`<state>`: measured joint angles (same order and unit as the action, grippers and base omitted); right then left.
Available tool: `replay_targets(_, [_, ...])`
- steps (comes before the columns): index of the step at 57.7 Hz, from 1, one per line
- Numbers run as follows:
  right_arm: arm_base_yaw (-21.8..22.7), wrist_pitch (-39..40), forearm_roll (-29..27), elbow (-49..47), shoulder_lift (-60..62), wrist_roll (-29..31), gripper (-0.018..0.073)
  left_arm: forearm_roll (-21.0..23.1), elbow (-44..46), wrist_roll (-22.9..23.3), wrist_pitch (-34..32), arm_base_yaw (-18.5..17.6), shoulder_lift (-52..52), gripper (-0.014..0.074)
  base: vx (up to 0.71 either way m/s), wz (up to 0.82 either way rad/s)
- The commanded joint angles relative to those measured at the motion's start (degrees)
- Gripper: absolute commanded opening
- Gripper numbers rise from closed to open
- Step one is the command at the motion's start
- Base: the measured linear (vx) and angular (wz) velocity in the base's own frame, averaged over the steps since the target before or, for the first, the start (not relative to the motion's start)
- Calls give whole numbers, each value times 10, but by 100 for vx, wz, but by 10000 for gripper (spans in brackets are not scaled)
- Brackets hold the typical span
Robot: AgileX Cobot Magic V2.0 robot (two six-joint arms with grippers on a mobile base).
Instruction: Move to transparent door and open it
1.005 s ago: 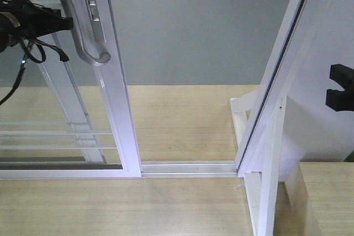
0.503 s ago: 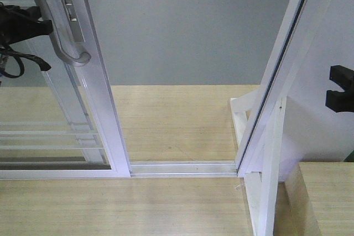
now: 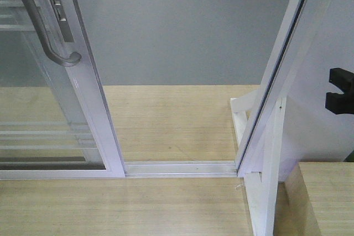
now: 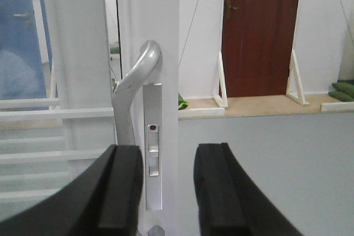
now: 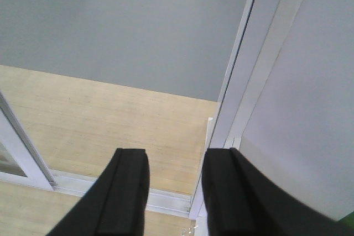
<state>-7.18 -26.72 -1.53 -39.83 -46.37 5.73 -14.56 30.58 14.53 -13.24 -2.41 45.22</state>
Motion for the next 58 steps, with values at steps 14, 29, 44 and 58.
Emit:
replay_targets(14, [4, 36, -1, -16, 2, 2, 327, 3, -33, 8, -6, 0, -143, 363, 0, 0])
replay_targets(29, [4, 36, -1, -16, 2, 2, 327, 5, -56, 11, 48, 0, -200, 224, 0, 0])
replay_targets(44, [4, 34, -1, -16, 2, 2, 327, 59, -147, -27, 47, 0, -299, -8, 0, 0])
replay_targets(58, [4, 34, -1, -16, 2, 2, 327, 156, -266, -145, 47, 0, -413, -7, 0, 0])
